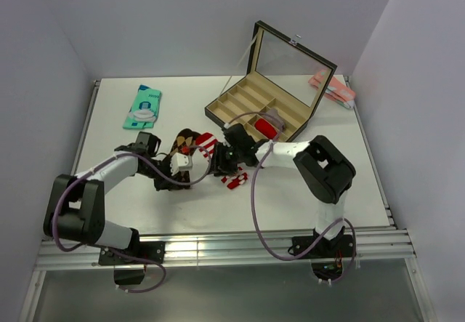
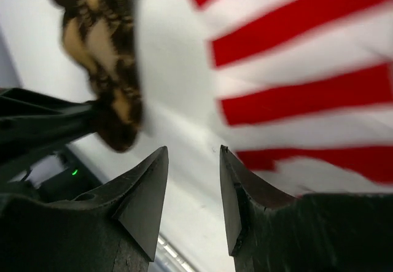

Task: Roll the socks
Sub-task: Roll the sock at the center of the board.

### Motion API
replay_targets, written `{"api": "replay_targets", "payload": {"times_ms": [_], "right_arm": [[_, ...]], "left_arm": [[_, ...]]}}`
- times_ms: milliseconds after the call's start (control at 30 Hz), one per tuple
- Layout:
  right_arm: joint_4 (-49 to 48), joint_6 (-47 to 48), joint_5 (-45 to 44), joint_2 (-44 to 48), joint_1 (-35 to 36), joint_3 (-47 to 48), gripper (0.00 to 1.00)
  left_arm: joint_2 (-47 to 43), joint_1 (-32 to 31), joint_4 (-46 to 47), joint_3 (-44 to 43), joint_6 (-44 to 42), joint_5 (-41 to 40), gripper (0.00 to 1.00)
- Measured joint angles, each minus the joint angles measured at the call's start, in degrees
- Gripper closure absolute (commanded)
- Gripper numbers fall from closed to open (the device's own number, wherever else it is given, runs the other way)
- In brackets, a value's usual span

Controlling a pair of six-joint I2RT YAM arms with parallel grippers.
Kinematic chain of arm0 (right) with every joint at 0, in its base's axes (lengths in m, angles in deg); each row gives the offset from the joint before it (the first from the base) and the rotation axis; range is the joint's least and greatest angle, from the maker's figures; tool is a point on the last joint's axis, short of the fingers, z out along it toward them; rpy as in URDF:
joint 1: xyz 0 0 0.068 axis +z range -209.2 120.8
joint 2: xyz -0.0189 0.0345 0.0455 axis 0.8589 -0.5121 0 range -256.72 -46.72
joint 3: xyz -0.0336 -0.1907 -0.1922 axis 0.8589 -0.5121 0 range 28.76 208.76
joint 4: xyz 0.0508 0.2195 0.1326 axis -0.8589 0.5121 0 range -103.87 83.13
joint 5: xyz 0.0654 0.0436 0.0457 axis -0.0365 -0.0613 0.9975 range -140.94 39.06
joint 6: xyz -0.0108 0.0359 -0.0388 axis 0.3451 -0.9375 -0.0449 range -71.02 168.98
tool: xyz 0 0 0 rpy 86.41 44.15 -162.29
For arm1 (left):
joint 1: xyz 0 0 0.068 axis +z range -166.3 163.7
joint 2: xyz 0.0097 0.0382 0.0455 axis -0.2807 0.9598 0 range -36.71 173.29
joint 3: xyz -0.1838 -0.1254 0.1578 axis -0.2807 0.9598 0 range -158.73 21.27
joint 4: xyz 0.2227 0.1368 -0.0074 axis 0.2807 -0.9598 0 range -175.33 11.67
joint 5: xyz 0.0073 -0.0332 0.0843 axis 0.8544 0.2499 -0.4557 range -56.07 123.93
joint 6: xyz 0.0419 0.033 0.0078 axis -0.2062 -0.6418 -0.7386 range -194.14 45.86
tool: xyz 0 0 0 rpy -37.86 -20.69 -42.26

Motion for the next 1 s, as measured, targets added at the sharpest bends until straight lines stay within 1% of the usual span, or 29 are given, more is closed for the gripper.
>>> {"api": "replay_targets", "payload": {"times_ms": [100, 200, 300, 400, 567, 700, 867, 1000], "right_arm": [[-2.1, -0.2, -5.7, 3.9, -0.2, -6.3, 0.54], [-4.0, 0.7, -10.2, 8.5, -0.2, -10.2, 0.54], [-5.3, 4.5, -16.7, 13.6, 1.2, -11.4, 0.54], [-7.8, 9.4, -21.2, 17.4, 4.6, -11.6, 0.53], [-11.5, 18.5, -24.4, 19.7, 10.4, -12.0, 0.51], [-14.3, 25.9, -24.7, 19.7, 14.2, -12.7, 0.51], [-15.6, 32.3, -24.2, 17.9, 16.6, -12.5, 0.50], [-15.1, 36.4, -22.7, 14.0, 18.1, -10.4, 0.48]], "left_arm": [[3.8, 2.7, -4.4, -3.1, -1.9, 2.5, 1.00], [9.5, 5.4, -10.5, -8.0, -4.2, 5.1, 1.00], [16.6, 8.0, -17.0, -14.2, -7.0, 7.5, 1.00], [22.8, 10.2, -22.8, -19.7, -8.9, 9.1, 1.00], [32.3, 11.7, -32.2, -27.4, -10.8, 10.9, 1.00], [37.7, 11.9, -37.1, -30.9, -9.4, 11.8, 0.99], [41.4, 11.9, -40.3, -31.6, -4.1, 12.0, 1.00], [43.0, 11.8, -41.4, -31.3, 0.3, 11.7, 1.00]]}}
